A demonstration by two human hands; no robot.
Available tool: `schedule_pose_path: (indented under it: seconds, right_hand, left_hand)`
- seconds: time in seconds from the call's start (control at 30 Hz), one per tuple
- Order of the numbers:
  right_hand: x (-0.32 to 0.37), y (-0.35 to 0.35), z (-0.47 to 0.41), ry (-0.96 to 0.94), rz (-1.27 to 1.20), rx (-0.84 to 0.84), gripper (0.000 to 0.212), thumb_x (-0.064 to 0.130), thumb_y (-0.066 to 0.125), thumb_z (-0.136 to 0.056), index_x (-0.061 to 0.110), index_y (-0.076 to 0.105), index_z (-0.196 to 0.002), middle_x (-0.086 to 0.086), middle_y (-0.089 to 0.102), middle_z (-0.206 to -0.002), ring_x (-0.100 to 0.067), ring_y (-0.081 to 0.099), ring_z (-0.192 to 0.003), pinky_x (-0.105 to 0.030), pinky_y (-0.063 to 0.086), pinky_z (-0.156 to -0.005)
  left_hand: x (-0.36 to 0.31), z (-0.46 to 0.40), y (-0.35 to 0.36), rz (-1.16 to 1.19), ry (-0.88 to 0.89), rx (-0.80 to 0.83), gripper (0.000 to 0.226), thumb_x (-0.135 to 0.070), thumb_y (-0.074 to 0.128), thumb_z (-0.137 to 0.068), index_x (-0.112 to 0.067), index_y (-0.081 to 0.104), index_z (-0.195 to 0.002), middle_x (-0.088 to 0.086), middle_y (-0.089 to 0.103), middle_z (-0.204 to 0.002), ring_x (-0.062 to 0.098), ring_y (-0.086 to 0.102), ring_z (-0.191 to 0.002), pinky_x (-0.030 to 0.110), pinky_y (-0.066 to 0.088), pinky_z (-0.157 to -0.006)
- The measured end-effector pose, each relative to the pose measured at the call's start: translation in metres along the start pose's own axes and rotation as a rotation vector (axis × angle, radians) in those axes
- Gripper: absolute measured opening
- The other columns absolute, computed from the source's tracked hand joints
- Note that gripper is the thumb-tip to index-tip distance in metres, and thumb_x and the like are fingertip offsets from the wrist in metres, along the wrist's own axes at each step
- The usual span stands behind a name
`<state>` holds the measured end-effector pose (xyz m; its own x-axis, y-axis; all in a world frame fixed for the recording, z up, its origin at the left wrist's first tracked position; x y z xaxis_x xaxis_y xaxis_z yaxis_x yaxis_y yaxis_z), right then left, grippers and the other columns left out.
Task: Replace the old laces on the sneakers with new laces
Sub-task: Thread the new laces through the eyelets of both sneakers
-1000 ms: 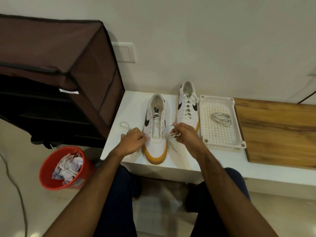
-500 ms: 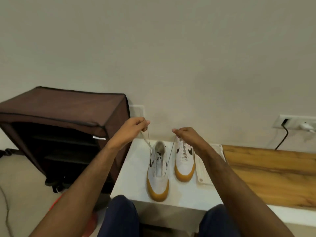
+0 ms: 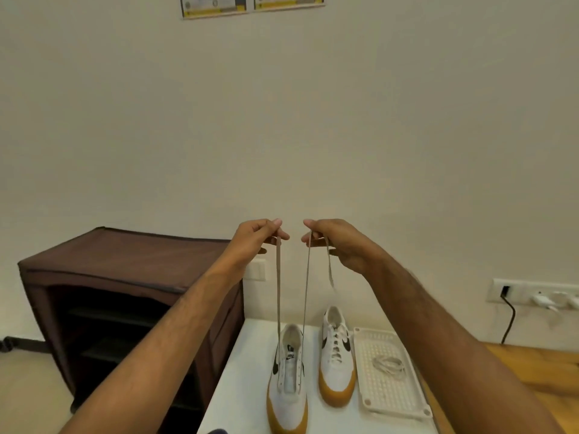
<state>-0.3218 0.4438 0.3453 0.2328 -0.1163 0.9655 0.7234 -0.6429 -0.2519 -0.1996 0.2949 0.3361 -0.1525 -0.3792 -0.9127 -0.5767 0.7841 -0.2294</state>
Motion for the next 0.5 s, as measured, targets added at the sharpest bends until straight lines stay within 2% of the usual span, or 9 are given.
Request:
schedule_pose_path:
  seconds: [0.1, 0.2, 0.33, 0.5]
  right_hand:
    - [0.017, 0.0, 0.001, -0.059, -0.165, 0.021, 0.033, 0.039, 0.062, -0.098, 0.02, 0.057, -0.071, -0.002, 0.076, -0.09, -0.017, 0.073, -0.094, -0.035, 0.044, -0.09]
    - [0.034, -0.001, 0.003, -0.139, -0.312, 0.014, 0.027, 0.034, 0.063, -0.099, 0.014, 0.065, -0.082, -0.005, 0.07, -0.082, -0.021, 0.072, -0.087, -0.032, 0.052, -0.086]
    - [0.048, -0.003, 0.004, -0.232, -0.407, 0.018, 0.027, 0.027, 0.059, -0.103, 0.004, 0.074, -0.103, -0.008, 0.073, -0.092, -0.022, 0.073, -0.091, -0.029, 0.057, -0.085]
    - [0.067, -0.004, 0.007, -0.382, -0.406, 0.059, 0.027, 0.02, 0.059, -0.103, 0.005, 0.073, -0.119, -0.008, 0.072, -0.103, -0.017, 0.069, -0.09, -0.025, 0.055, -0.081]
  left_hand:
    - [-0.012, 0.0, -0.002, 0.035, 0.058, -0.019, 0.03, -0.039, 0.059, -0.1, -0.016, 0.077, -0.095, -0.002, 0.077, -0.099, 0.01, 0.069, -0.092, 0.032, 0.048, -0.083]
    - [-0.016, -0.002, -0.003, 0.006, 0.103, -0.006, 0.017, -0.027, 0.065, -0.097, -0.018, 0.078, -0.104, -0.005, 0.078, -0.1, 0.01, 0.07, -0.098, 0.027, 0.052, -0.083]
    - [-0.018, 0.0, -0.002, 0.027, 0.151, -0.053, 0.02, -0.005, 0.067, -0.094, -0.016, 0.077, -0.107, -0.006, 0.078, -0.101, 0.004, 0.071, -0.098, 0.015, 0.051, -0.076]
    - [-0.022, -0.001, -0.006, 0.046, 0.203, -0.126, 0.017, 0.0, 0.068, -0.091, -0.012, 0.077, -0.1, 0.0, 0.078, -0.095, 0.012, 0.074, -0.088, 0.015, 0.053, -0.074]
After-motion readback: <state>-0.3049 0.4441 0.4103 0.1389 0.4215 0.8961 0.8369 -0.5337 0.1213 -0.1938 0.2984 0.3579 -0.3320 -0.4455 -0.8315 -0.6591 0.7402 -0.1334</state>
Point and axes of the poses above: each hand's wrist, its own z-axis away from the middle knuckle, its own y-axis out of the palm, x = y × z, the point moved 5 cm from there along -z, towards the middle knuckle
